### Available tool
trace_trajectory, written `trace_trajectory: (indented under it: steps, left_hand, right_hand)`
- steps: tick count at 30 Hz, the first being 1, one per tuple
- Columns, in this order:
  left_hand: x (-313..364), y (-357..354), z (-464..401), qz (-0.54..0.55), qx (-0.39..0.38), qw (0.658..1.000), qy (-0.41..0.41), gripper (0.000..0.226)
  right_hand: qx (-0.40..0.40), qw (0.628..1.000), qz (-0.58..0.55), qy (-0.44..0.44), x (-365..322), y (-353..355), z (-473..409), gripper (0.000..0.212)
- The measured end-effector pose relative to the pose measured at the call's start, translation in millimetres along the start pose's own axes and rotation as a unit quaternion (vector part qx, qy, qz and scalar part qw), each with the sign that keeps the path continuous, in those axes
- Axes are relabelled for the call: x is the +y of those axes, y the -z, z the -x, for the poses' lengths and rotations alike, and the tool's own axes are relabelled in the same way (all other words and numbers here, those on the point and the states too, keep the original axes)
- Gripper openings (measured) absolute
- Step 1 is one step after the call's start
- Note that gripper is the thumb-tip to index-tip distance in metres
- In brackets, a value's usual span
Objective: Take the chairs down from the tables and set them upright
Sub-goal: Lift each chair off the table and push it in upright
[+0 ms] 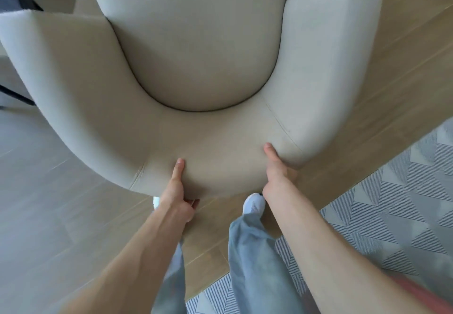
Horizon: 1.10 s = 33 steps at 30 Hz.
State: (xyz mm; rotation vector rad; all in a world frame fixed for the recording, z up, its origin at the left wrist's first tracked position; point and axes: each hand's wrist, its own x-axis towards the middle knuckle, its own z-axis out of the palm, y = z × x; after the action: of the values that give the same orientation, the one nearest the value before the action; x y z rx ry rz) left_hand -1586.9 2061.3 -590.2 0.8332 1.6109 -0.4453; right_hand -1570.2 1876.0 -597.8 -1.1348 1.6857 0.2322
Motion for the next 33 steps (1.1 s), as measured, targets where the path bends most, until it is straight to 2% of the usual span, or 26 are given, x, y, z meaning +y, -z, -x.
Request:
trace_trajectory:
  steps: [2, 5, 9, 12, 16, 19, 21, 24, 26, 33]
  left_hand:
    - [24, -13, 16, -0.025, 0.003, 1.0, 0.0, 0.07]
    - [56, -32, 36, -0.056, 0.01, 0.998, -0.005, 0.071]
    - [78, -52, 52, -0.069, 0.028, 0.997, -0.023, 0.068]
    - [89, -59, 57, -0.066, 0.015, 0.998, -0.017, 0.059]
    - [105, -60, 59, -0.043, -0.012, 0.999, 0.013, 0.043]
    - [117, -65, 57, -0.015, -0.032, 0.999, -0.014, 0.039]
    - [123, -73, 57, 0.012, -0.014, 0.998, -0.06, 0.061]
    - [138, -96, 64, 0.086, 0.059, 0.988, -0.115, 0.09]
    - [152, -115, 71, 0.104, 0.082, 0.982, -0.136, 0.093]
    - [217, -174, 78, 0.12, 0.145, 0.965, -0.184, 0.084]
  right_hand:
    - [0.011, 0.999, 0.03, 0.026, -24, -8, 15, 0.102]
    - [-0.007, 0.997, 0.064, 0.053, -56, -20, 32, 0.106]
    - [-0.055, 0.996, 0.043, 0.057, -83, -33, 46, 0.103]
    - [-0.082, 0.994, 0.031, 0.065, -90, -36, 48, 0.096]
    - [-0.074, 0.993, 0.027, 0.085, -96, -44, 49, 0.094]
    - [-0.039, 0.994, 0.021, 0.105, -106, -61, 55, 0.095]
    - [-0.017, 0.992, 0.015, 0.124, -116, -75, 61, 0.089]
    - [0.013, 0.987, -0.013, 0.161, -139, -100, 70, 0.083]
    - [0.038, 0.983, -0.023, 0.18, -156, -118, 76, 0.081]
    - [0.097, 0.968, -0.053, 0.225, -218, -177, 89, 0.075]
